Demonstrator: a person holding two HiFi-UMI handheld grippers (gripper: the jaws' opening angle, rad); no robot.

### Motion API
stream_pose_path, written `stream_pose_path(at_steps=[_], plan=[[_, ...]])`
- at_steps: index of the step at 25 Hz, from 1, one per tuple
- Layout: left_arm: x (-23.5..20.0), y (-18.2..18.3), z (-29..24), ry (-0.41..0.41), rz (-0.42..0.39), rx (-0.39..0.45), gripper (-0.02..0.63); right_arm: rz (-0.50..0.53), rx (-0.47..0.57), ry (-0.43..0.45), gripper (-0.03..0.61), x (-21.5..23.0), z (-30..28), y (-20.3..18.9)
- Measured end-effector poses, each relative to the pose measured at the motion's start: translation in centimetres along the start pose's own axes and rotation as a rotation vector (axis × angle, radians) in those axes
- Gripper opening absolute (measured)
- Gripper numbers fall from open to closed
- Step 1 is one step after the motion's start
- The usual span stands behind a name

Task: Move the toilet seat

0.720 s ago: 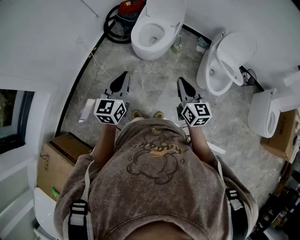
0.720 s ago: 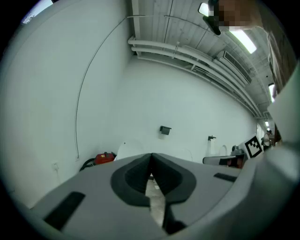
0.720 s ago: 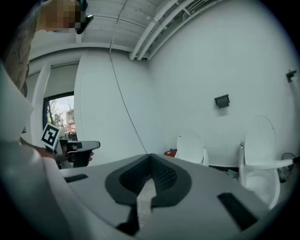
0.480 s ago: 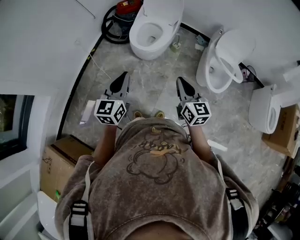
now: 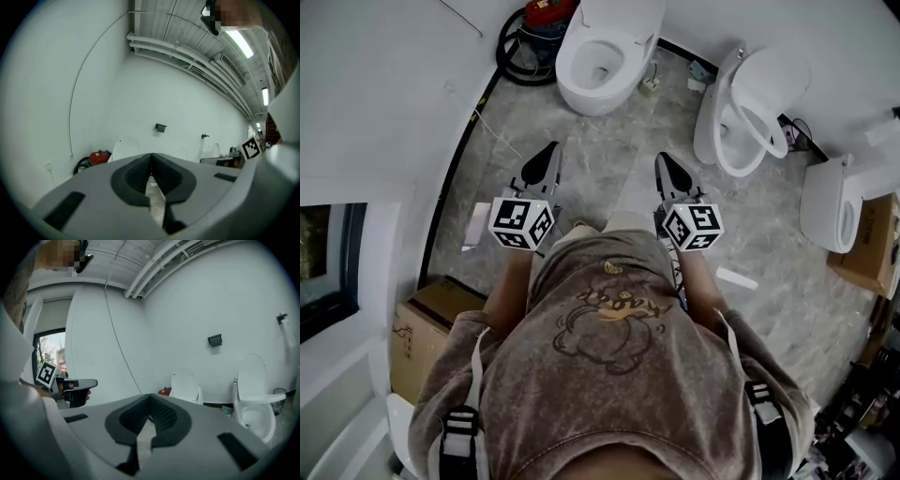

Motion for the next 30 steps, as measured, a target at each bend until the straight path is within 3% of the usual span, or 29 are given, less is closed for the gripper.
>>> stream_pose_path(at_steps=[16, 30], plan=[[-4.3, -0.7, -3.0, -0.019, 0.046, -0.018, 0.009, -0.020, -0.023, 0.010, -0.002, -1.1, -6.2, -1.3], [-7.5, 0.0, -9.9, -0.013, 0.058, -0.036, 0.009, -0.038, -0.042, 0.012, -0.002, 2.7, -12.6, 0.0]])
Point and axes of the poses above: the fingertips, and each gripper's own axes: z backward along the fingers, x to its right, y out of its top, the point moved 3 cm from there along z, backward along the fingers, and after that the axes turned 7 degrees about y, right-handed, at the moved point
